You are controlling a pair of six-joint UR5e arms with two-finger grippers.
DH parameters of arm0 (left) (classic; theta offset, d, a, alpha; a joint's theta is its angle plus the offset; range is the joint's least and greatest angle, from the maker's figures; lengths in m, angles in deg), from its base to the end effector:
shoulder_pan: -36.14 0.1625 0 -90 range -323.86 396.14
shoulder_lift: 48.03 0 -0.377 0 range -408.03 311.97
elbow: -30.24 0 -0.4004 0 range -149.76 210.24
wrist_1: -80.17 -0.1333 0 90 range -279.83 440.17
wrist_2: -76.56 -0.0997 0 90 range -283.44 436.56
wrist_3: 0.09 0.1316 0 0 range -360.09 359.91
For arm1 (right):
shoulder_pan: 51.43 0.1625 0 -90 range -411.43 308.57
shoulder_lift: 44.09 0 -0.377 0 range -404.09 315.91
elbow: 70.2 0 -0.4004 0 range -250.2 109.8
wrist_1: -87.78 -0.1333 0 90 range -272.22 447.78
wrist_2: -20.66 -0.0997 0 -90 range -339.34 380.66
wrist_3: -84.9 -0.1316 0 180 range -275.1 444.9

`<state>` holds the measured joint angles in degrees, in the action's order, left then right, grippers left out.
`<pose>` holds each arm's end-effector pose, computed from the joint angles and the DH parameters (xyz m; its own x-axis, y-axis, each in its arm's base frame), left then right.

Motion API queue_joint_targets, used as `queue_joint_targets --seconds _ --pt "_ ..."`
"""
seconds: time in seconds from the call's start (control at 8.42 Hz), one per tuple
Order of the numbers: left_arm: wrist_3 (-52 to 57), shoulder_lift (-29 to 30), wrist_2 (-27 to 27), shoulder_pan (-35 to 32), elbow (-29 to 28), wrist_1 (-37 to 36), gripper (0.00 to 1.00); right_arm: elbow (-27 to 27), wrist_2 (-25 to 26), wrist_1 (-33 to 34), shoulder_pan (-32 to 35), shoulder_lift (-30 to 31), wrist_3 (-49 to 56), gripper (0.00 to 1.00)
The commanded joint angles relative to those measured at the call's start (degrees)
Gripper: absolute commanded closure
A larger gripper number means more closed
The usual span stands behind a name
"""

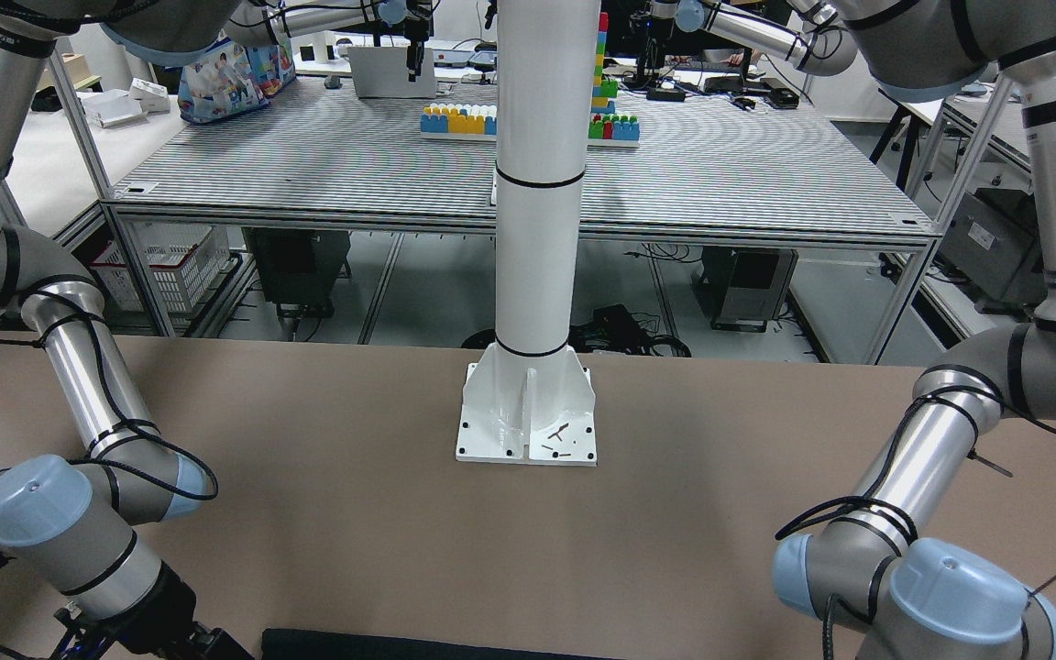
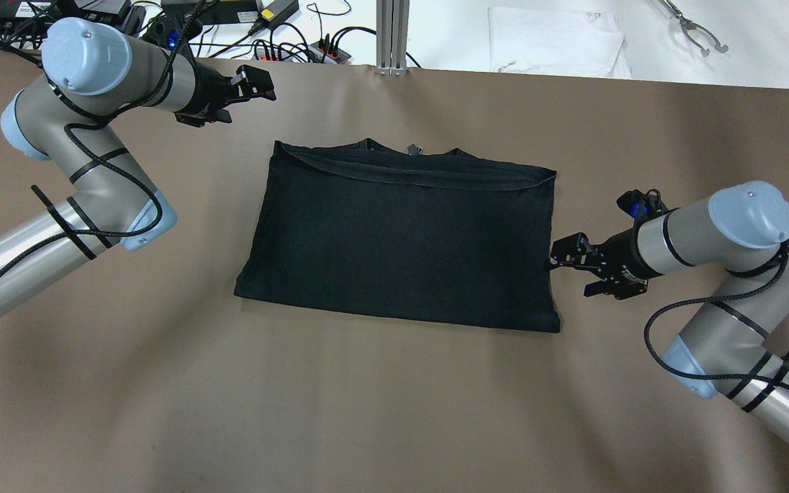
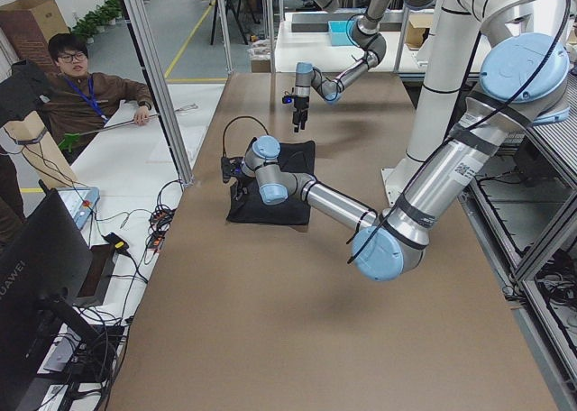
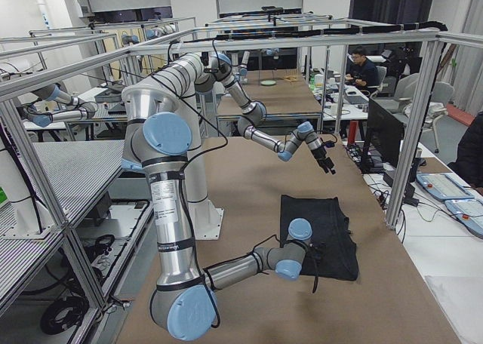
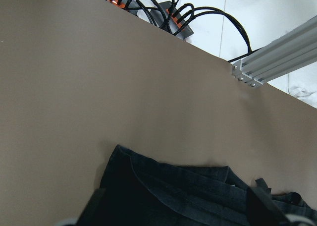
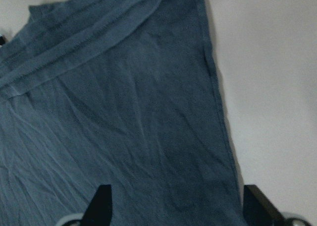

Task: Fold clothes
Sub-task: 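Move the right gripper to the shirt's near corner while the left draws back, then grasp the near corner of the folded shirt with the right gripper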

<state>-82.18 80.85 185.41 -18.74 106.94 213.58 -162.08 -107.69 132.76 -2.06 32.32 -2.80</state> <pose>0.3571 -0.6655 0.2347 0.2869 -0.1816 -0.9406 0.5665 0.8240 0.0137 -0.3602 -0.4992 0.3862 0.3303 0.3366 0.8818 -0.2305 0.9347 -0.2705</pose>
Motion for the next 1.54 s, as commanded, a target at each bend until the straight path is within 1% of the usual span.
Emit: queue_joint_targets --seconds 0.0,0.36,0.59,0.95,1.07,1.19,1.31,1.43 --pt "0.08 -0.47 -1.44 -0.05 0.29 0.00 0.00 -0.76 3.70 -0.16 -4.96 0.84 -0.28 0.06" --pt "0.08 -3.37 -1.71 0.04 1.34 0.27 0.00 -0.23 6.00 -0.16 -7.70 0.93 -0.19 0.06" --pt "0.08 -3.46 -1.71 0.04 1.26 0.27 0.00 0.12 8.20 -0.07 -9.02 1.02 -0.10 0.06" --pt "0.08 -3.37 -1.71 0.21 1.26 0.27 0.00 1.52 8.21 -0.07 -8.94 1.02 0.34 0.06" --pt "0.08 -3.29 -1.71 0.21 1.26 0.27 0.00 2.40 8.29 -0.07 -9.02 0.76 -0.01 0.15" --pt "0.08 -3.28 -1.71 0.21 1.26 0.27 0.00 2.58 8.99 -0.07 -9.02 0.67 -0.10 0.53" --pt "0.17 -3.28 -1.80 0.21 1.26 0.27 0.00 2.58 9.26 -0.07 -9.02 0.58 -0.19 0.86" --pt "0.17 -3.28 -1.71 0.21 1.26 0.27 0.00 2.32 9.17 -0.07 -9.02 0.40 -0.19 1.00"
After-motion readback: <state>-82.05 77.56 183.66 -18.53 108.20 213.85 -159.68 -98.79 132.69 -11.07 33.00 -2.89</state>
